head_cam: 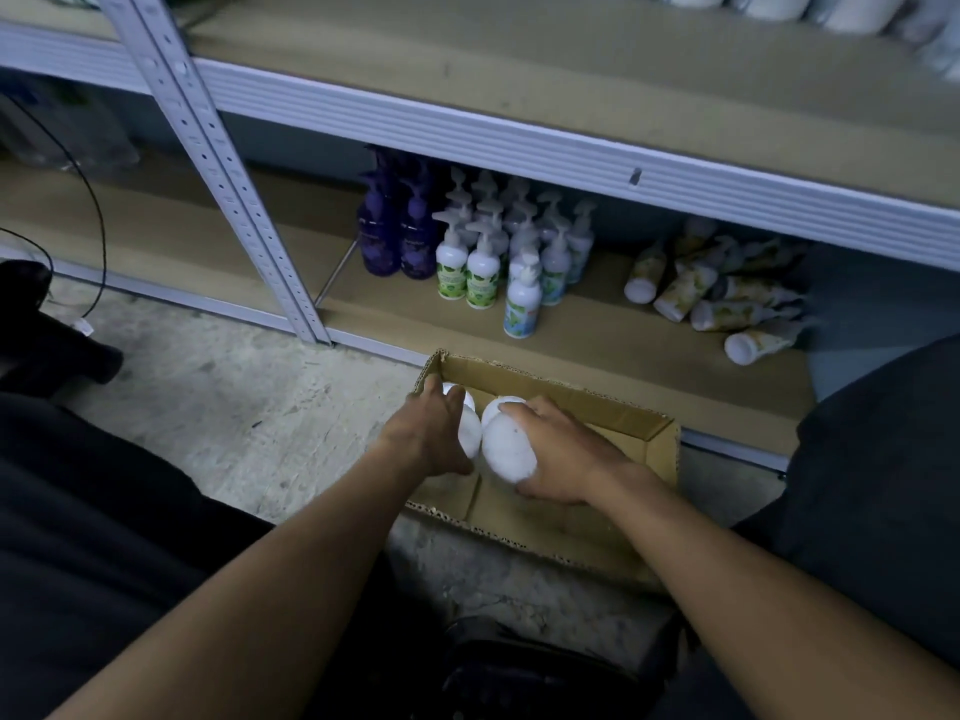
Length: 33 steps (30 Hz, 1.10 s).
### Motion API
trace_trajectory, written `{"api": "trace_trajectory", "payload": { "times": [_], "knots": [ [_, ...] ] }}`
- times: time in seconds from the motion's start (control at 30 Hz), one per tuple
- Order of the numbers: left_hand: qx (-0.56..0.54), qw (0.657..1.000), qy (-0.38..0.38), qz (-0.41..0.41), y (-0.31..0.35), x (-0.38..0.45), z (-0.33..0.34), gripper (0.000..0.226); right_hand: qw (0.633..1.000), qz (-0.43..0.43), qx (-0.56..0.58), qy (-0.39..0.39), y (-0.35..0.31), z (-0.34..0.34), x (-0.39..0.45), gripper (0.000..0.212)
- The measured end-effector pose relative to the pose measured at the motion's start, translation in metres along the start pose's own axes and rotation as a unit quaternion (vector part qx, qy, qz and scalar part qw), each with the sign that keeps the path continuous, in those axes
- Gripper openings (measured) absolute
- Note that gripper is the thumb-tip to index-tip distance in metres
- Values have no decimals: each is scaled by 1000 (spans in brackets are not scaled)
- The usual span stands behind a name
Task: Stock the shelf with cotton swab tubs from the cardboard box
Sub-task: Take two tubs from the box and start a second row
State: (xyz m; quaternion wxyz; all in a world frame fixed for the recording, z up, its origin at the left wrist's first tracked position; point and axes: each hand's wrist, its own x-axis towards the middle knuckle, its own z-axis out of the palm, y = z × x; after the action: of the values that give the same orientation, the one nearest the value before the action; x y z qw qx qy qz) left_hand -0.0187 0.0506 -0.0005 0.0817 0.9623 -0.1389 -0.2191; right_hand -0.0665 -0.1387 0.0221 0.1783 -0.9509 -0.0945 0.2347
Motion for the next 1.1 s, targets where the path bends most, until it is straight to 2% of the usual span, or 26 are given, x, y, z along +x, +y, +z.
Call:
{"api": "trace_trajectory", "payload": {
  "times": [0.13, 0.27, 0.43, 0.53, 0.63, 0.83, 1.03, 1.1],
  "knots": [
    [15, 999, 25, 23, 13, -4, -48, 91, 999, 10, -10, 33, -3, -44, -7, 96],
    [25, 997, 60, 41, 26, -11, -110, 90, 996, 2, -33, 82, -8, -100, -21, 89],
    [37, 991, 102, 77, 47, -32, -192, 81, 989, 15, -46, 137, -22, -169, -49, 100],
    [51, 984, 134, 102, 64, -47, -235, 67, 984, 13, -42, 170, -35, -205, -74, 84],
    [71, 977, 169, 110, 81, -58, -270, 73, 973, 3, -52, 224, -44, -234, -92, 69],
    [92, 967, 203, 126, 117, -66, -322, 83, 960, 14, -60, 272, -40, -287, -116, 88],
    [83, 966, 202, 139, 168, -49, -349, 95, 951, 63, -53, 297, -12, -326, -129, 90],
    [82, 965, 199, 153, 186, -40, -350, 90, 950, 84, -48, 298, 1, -333, -131, 93]
  ]
}}
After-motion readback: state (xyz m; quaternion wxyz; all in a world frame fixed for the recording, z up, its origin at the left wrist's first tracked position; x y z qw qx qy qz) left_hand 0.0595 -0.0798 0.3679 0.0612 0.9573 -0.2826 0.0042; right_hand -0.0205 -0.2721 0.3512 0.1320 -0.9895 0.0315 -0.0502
